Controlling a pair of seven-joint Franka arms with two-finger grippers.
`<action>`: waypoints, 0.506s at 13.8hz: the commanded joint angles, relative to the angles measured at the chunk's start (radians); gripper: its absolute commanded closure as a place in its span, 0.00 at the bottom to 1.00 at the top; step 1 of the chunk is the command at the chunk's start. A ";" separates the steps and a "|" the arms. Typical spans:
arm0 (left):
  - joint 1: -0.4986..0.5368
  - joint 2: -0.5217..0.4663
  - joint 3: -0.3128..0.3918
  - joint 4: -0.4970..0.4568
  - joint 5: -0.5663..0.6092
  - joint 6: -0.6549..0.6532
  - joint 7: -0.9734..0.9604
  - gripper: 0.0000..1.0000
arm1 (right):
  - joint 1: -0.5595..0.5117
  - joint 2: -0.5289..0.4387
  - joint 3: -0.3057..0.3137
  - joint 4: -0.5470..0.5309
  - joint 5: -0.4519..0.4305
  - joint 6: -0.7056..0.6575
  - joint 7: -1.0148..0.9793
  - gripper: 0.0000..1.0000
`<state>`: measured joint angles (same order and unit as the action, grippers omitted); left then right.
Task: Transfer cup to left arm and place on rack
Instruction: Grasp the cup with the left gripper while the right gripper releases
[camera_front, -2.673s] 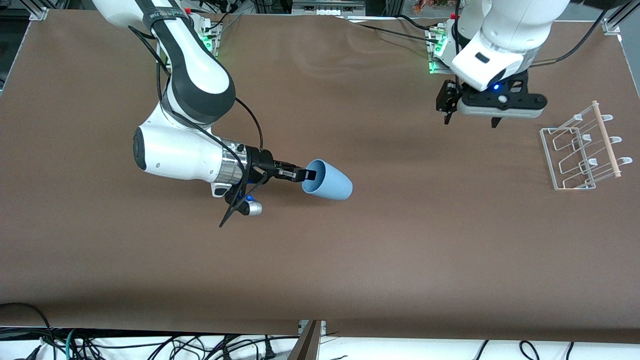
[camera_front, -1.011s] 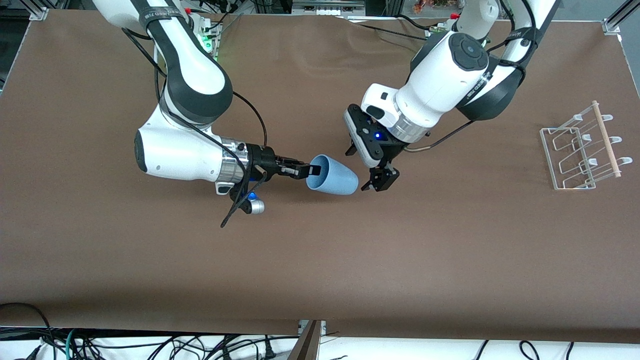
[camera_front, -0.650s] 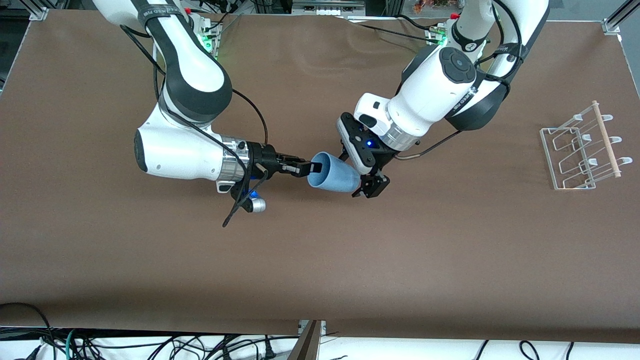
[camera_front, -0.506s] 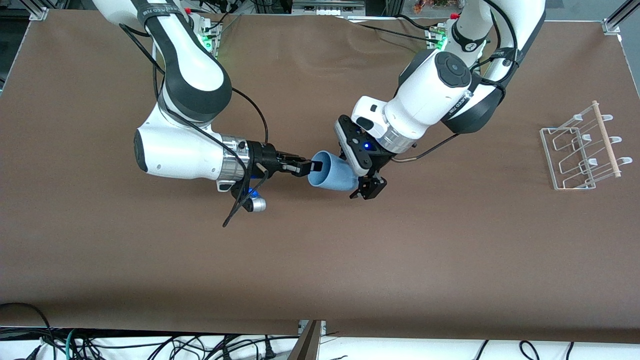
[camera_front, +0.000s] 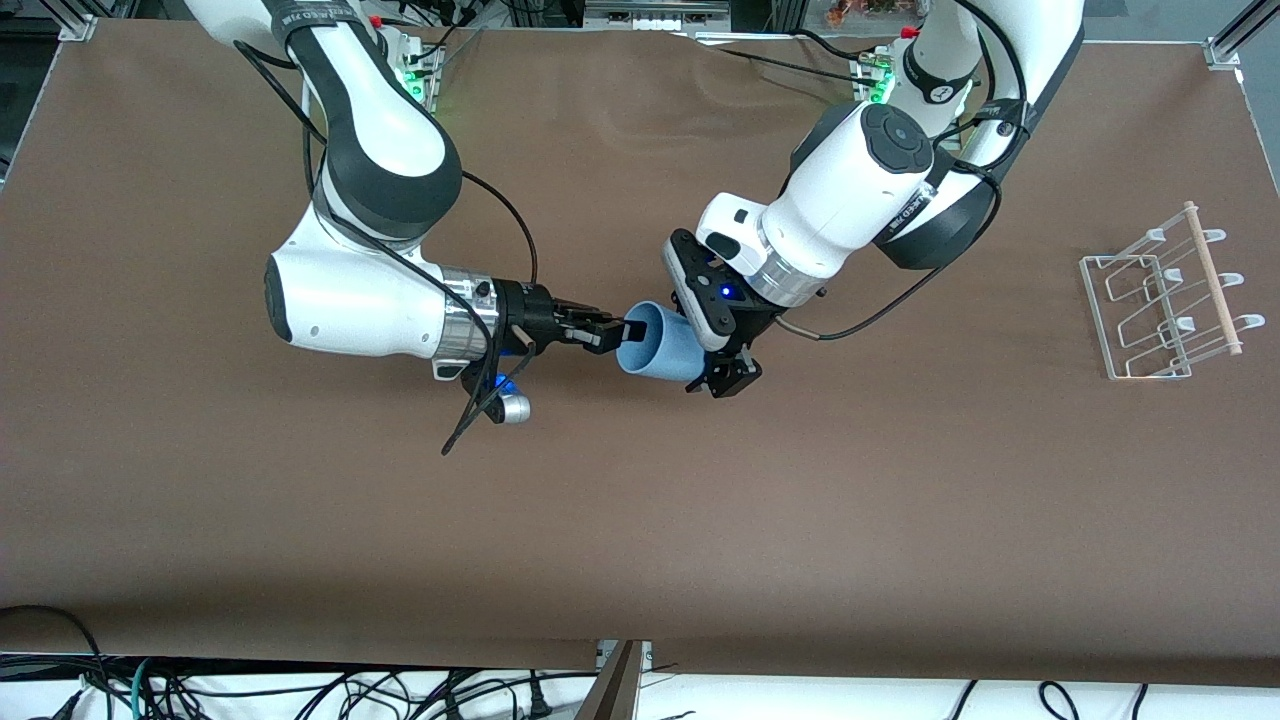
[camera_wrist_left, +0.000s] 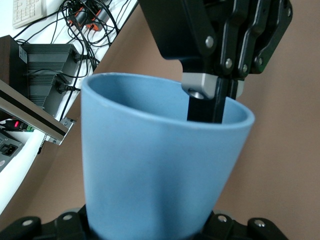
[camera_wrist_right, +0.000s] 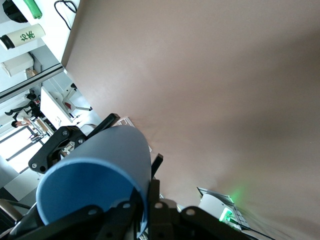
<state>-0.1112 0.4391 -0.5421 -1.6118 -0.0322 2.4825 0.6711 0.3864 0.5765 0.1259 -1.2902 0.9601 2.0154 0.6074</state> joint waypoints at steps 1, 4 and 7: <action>0.022 -0.003 0.005 0.018 0.020 -0.020 -0.002 1.00 | -0.012 -0.017 0.006 0.018 0.014 -0.015 0.003 0.00; 0.067 -0.039 0.005 0.019 0.020 -0.114 -0.002 1.00 | -0.069 -0.032 0.000 0.032 0.012 -0.081 -0.003 0.00; 0.114 -0.091 0.005 0.021 0.020 -0.236 0.001 1.00 | -0.156 -0.038 0.000 0.103 -0.007 -0.219 0.000 0.00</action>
<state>-0.0306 0.4046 -0.5344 -1.5880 -0.0322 2.3318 0.6712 0.2870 0.5492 0.1190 -1.2300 0.9594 1.8814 0.6070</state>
